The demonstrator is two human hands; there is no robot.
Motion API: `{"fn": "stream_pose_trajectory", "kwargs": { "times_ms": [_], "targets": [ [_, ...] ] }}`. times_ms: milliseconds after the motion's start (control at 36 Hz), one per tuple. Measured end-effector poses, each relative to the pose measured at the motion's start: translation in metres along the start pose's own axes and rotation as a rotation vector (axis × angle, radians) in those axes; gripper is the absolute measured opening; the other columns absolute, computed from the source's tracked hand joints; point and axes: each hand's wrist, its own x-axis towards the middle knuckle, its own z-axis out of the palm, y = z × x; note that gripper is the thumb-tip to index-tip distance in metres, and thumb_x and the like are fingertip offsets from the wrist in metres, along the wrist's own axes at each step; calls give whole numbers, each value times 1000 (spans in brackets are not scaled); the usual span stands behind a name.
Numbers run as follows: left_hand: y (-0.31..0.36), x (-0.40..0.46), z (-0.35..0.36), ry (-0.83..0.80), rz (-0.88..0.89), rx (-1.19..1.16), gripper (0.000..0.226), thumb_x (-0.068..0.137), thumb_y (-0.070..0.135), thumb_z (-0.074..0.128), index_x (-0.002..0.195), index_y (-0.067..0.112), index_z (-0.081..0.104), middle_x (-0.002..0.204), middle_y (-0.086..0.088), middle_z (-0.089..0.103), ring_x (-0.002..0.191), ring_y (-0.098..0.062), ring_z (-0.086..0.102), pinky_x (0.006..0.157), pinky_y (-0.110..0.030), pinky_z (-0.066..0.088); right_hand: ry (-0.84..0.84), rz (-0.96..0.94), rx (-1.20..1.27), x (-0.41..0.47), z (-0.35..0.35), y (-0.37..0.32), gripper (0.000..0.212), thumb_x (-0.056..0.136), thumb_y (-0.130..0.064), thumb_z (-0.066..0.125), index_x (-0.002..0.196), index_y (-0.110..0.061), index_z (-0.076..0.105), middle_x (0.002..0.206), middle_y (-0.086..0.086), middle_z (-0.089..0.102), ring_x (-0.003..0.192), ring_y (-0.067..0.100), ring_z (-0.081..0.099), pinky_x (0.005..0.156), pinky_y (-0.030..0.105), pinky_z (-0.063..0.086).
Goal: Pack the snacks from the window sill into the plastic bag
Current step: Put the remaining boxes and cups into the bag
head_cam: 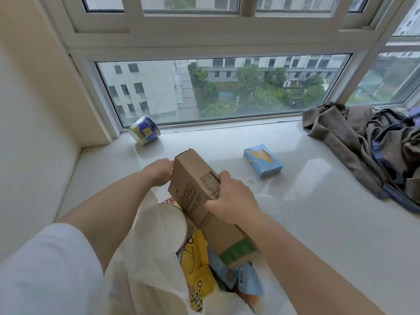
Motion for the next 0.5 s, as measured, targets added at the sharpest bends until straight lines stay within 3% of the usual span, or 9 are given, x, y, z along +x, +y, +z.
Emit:
{"fn": "stream_pose_trajectory", "kwargs": {
  "times_ms": [111, 194, 278, 417, 500],
  "targets": [
    [-2, -3, -2, -54, -19, -89, 26, 88, 34, 55, 103, 14, 63, 104, -8, 63, 94, -26, 61, 85, -41, 53, -8, 8, 230, 2, -30, 7, 40, 77, -30, 67, 109, -24, 46, 98, -6, 60, 86, 13, 60, 71, 32, 54],
    [-10, -2, 0, -30, -39, -267, 50, 82, 52, 51, 112, 13, 62, 118, -11, 62, 109, -30, 58, 97, -44, 47, 31, -5, 543, 5, -47, 17, 40, 73, -27, 74, 106, -25, 50, 99, -2, 63, 87, 15, 64, 79, 38, 56],
    [-5, -5, -2, -55, -1, -146, 58, 95, 58, 33, 120, 16, 63, 121, -3, 60, 108, -23, 55, 96, -40, 45, 164, -31, 709, 7, -54, 25, 52, 62, -33, 72, 109, -24, 52, 102, -1, 65, 93, 19, 65, 85, 45, 54],
    [-3, -11, -3, -97, 48, 30, 56, 75, 63, 64, 117, 25, 61, 112, 2, 52, 105, -17, 51, 85, -29, 44, 329, -79, 1019, 11, -53, 35, 44, 65, -27, 72, 104, -28, 51, 107, -1, 64, 99, 20, 64, 84, 42, 56],
    [-2, -12, -2, -83, 79, 134, 45, 83, 50, 64, 121, 26, 60, 117, 0, 52, 107, -19, 51, 84, -28, 41, 450, -106, 1155, 12, -53, 40, 40, 78, -8, 72, 108, -21, 49, 103, -3, 62, 96, 15, 62, 85, 37, 54]
  ]
}}
